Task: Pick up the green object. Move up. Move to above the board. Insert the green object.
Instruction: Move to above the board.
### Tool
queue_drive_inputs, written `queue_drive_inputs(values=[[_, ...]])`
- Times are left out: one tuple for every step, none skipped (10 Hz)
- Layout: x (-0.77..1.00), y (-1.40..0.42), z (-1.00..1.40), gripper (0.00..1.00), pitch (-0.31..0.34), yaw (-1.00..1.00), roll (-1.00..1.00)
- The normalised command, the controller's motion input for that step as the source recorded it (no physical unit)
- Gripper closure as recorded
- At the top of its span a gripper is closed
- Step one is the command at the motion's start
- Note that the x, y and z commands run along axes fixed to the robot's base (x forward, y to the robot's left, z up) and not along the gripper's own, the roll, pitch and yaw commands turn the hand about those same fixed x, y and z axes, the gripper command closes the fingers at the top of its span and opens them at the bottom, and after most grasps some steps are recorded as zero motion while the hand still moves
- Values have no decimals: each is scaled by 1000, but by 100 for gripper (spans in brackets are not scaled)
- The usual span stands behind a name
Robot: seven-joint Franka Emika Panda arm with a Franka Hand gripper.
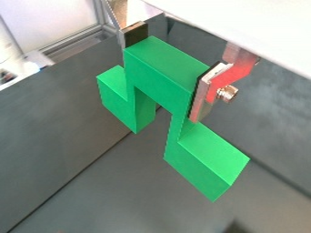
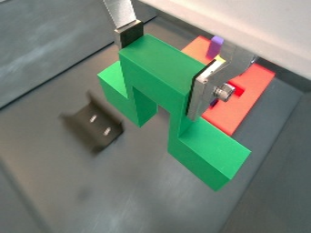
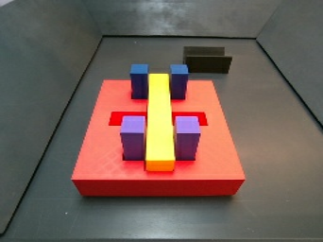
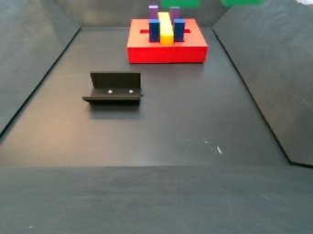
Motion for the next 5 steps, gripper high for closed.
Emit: queue_drive_inputs(values=[[268,-1400,149,100,70,12,-11],[276,-1400,152,100,84,9,-24],[298,-1400,155,100,117,7,-4],[312,-1400,160,100,138,7,-1],[342,-1400,168,100,162,0,3]])
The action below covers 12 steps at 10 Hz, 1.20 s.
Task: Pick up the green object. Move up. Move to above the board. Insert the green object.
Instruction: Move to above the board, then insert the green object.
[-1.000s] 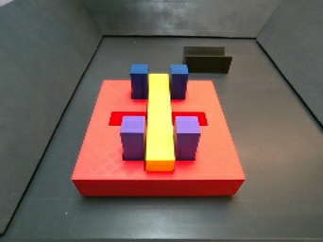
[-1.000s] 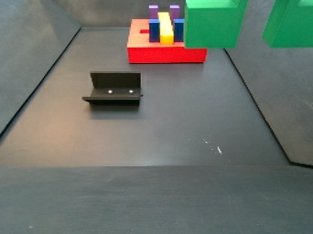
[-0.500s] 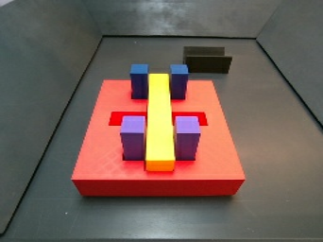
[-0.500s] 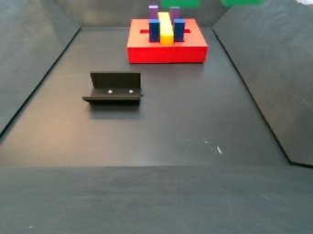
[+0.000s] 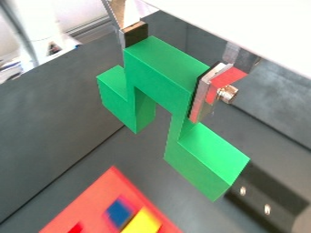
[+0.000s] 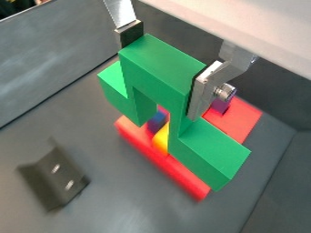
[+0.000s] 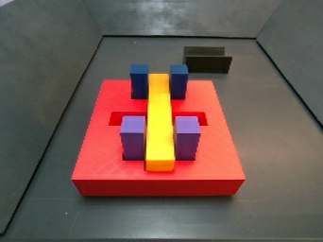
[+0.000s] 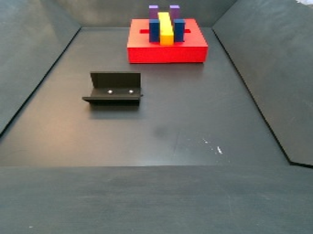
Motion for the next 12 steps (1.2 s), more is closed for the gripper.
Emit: queue_drive_inputs(values=[[360,-1400,173,100,159,2,-13],[290,-996,134,100,153,3,11],[233,-729,105,100,150,10,7],[134,-348,67,100,116,7,4],[96,-258,54,100,94,7,4],[3,-23,-31,100,-3,0,0],[97,-263,-243,100,-73,0,61],[274,-240,-569,100,-133,0,190],[417,-263,-646,100,-149,0,230],[406,-237,-640,100,-149,0,234],[323,-217,-663,100,-129,0,239],[186,-174,-771,100,-77,31,219]])
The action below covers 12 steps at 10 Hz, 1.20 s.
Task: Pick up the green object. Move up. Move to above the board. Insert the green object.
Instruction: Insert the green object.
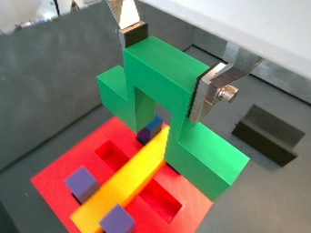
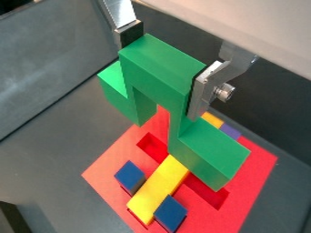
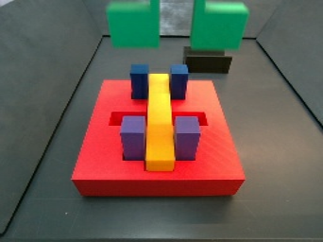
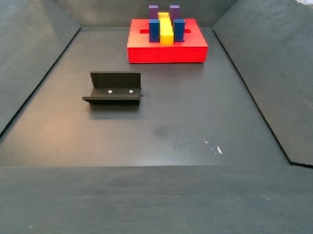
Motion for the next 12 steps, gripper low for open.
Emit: queue_drive_inputs(values=[[-14,-120,-834,100,-90,9,151],[-106,0,-826,100,-103,0,0],[-46,0,-700,100,-107,91,-4],[-149,0,-686,100,-153,114,-49],[-143,0,-689,100,-167,134,-103],[-34,0,-509,100,-174,174,-117],[0,-217,-203,100,-170,117,91],[-14,-154,-51,100,-164,43,146],[-114,-40,0,100,-116,37,79],[-134,-34,0,100,-123,40,103],[-43,0,0,100,-137,49,210],[-74,0,-6,100,-157,57,241]])
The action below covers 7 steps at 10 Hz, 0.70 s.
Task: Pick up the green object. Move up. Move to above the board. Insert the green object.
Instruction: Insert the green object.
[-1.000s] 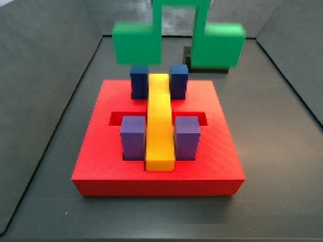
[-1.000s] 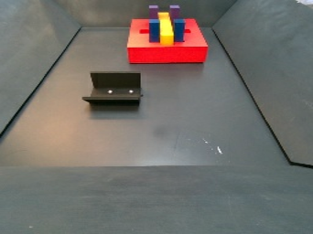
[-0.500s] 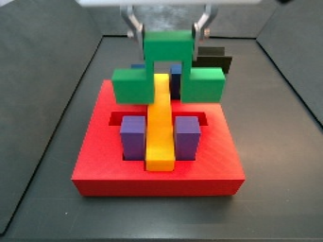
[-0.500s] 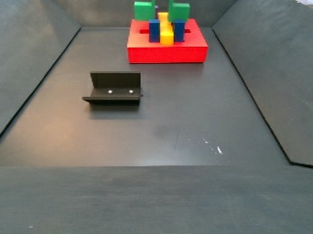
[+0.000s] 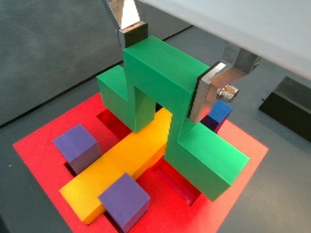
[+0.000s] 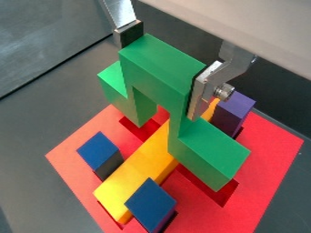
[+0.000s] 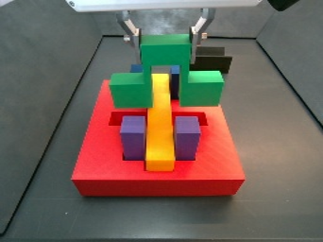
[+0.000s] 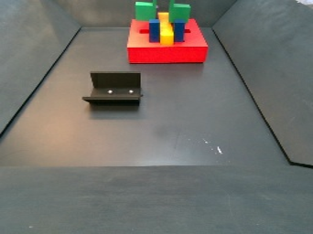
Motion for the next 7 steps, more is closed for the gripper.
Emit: queue_drive_inputs(values=[[-86,0,0,100,-161,66,214],[-111,0,-29,100,-170,60,217],[-154,0,-80,100,-170,66,199],[-194,-31,-14,100,-146,51,151],[-217,-51,0,100,-131,29,19],[-189,-43,0,100,-131,23,-44],[-177,-17,-69,100,-144,17,-107]])
